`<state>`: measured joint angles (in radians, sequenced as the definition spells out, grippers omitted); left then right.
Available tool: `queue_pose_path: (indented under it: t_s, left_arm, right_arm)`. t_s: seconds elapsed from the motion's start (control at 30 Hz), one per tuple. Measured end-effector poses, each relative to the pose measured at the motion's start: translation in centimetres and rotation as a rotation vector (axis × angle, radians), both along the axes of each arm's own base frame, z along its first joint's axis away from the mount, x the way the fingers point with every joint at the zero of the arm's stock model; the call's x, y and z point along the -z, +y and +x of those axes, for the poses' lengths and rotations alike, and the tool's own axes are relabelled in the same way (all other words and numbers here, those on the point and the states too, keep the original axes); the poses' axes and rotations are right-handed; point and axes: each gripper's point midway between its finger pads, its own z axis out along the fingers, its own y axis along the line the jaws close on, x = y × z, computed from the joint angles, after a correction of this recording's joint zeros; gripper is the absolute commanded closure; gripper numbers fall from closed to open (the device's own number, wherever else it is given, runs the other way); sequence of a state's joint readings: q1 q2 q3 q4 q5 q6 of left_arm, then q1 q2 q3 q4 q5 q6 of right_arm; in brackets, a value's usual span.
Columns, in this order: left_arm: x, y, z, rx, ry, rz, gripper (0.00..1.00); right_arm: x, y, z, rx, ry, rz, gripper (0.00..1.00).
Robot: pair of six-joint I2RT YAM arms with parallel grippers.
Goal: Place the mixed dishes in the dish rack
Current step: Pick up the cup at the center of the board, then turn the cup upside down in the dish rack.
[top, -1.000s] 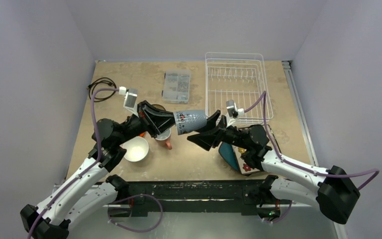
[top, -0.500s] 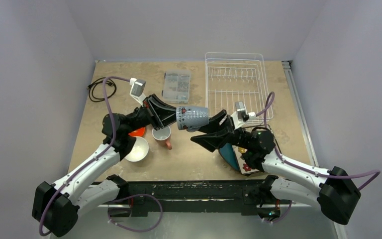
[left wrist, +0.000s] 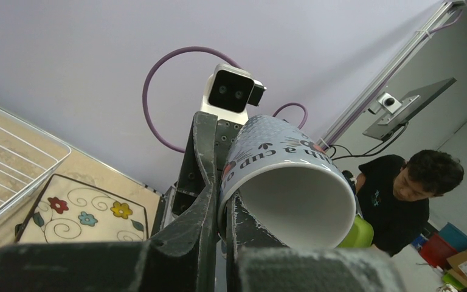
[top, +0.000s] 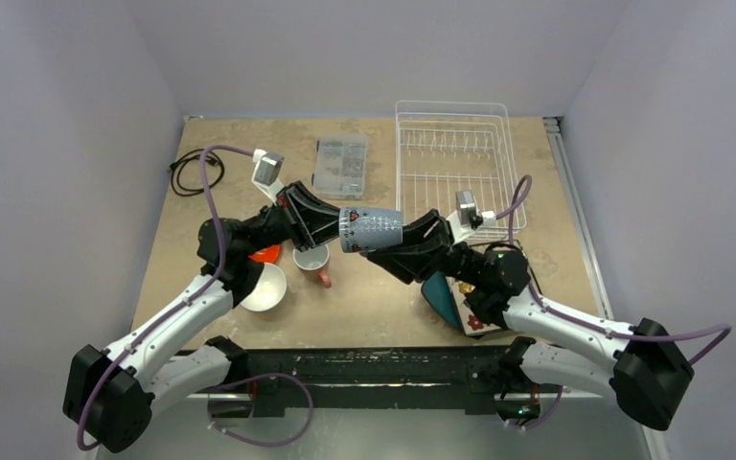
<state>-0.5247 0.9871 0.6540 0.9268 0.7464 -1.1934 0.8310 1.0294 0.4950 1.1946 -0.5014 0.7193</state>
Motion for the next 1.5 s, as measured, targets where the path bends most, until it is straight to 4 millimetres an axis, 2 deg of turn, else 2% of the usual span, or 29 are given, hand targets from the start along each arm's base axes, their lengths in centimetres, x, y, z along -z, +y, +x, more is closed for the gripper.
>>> queue_pose_path:
  t_s: [0.1,0.13,0.2,0.33,0.4,0.47,0.5,0.57,0.6,0.63,0.7,0.77,0.83,0.93,0.97,1.03,1.1,1.17,1.2,1.3,1.37,1.5]
  left_arm:
    - [0.0,0.0,0.0,0.0,0.001,0.001,1.0]
    - [0.0,0.0,0.0,0.0,0.002,0.001,1.0]
    - [0.0,0.0,0.1,-0.002,0.003,0.001,1.0]
    - [0.2,0.0,0.5,-0.012,0.035,0.002,1.0]
    - [0.6,-0.1,0.9,-0.027,0.064,0.025,0.81]
    - [0.9,-0.2,1.6,-0.062,0.081,0.078,0.46]
    - [1.0,-0.3,1.9,-0.082,0.08,0.106,0.34]
    - [1.1,-0.2,2.7,-0.14,0.088,0.164,0.19]
    - [1.1,0.2,3.2,-0.184,0.098,0.193,0.07]
    - [1.2,0.5,3.7,-0.231,0.105,0.217,0.03]
    - [1.9,1.8,5.1,-0.357,0.15,0.282,0.0]
    - [3.1,3.5,6.6,-0.499,0.211,0.358,0.0]
    - [4.6,5.6,7.8,-0.636,0.261,0.451,0.0]
    - [5.6,8.4,8.6,-0.784,0.272,0.565,0.0]
    - [5.2,9.6,8.6,-0.837,0.258,0.604,0.0]
    - [3.9,10.5,8.6,-0.879,0.223,0.624,0.0]
    - [1.0,11.4,8.6,-0.922,0.149,0.616,0.0]
    - [-2.3,11.9,8.5,-0.959,0.051,0.586,0.0]
    - [-3.3,12.1,8.6,-0.972,0.014,0.577,0.0]
    - [-4.5,12.6,9.1,-1.024,-0.114,0.59,0.0]
    - [-3.0,12.4,10.0,-1.032,-0.174,0.636,0.0]
    - [2.9,10.9,11.7,-0.949,-0.208,0.812,0.0]
  right_arm:
    - [-0.3,0.0,0.4,0.016,0.009,0.007,0.71]
    - [-0.4,0.0,0.5,0.02,0.012,0.008,0.77]
    - [-0.7,0.0,0.7,0.028,0.016,0.013,1.0]
    - [-1.0,0.0,0.9,0.04,0.009,0.017,1.0]
    - [-0.8,0.0,1.2,0.053,0.026,0.007,1.0]
    - [-0.5,-0.3,1.8,0.091,0.076,-0.009,1.0]
    - [-0.5,-0.6,2.1,0.111,0.102,-0.015,1.0]
    - [-0.3,-1.5,2.7,0.174,0.165,-0.032,1.0]
    - [-0.2,-2.2,3.2,0.222,0.199,-0.034,1.0]
    - [-0.1,-2.9,3.8,0.273,0.232,-0.038,1.0]
    - [0.5,-4.5,5.7,0.406,0.329,-0.061,1.0]
    - [1.8,-6.6,8.7,0.611,0.467,-0.111,1.0]
    - [3.7,-9.1,11.5,0.828,0.584,-0.196,1.0]
    - [6.5,-12.1,14.0,1.088,0.651,-0.356,1.0]
    - [7.5,-12.7,14.7,1.156,0.654,-0.427,1.0]
    - [9.4,-13.4,15.6,1.25,0.645,-0.567,1.0]
    - [10.8,-13.5,16.5,1.315,0.623,-0.702,1.0]
    - [11.7,-13.5,17.6,1.355,0.601,-0.8,1.0]
    - [11.9,-13.3,18.2,1.364,0.593,-0.832,1.0]
    - [12.2,-13.0,20.1,1.382,0.584,-0.904,1.0]
    - [12.4,-13.0,21.8,1.388,0.592,-0.933,1.0]
    - [12.9,-13.0,24.7,1.385,0.607,-0.976,1.0]
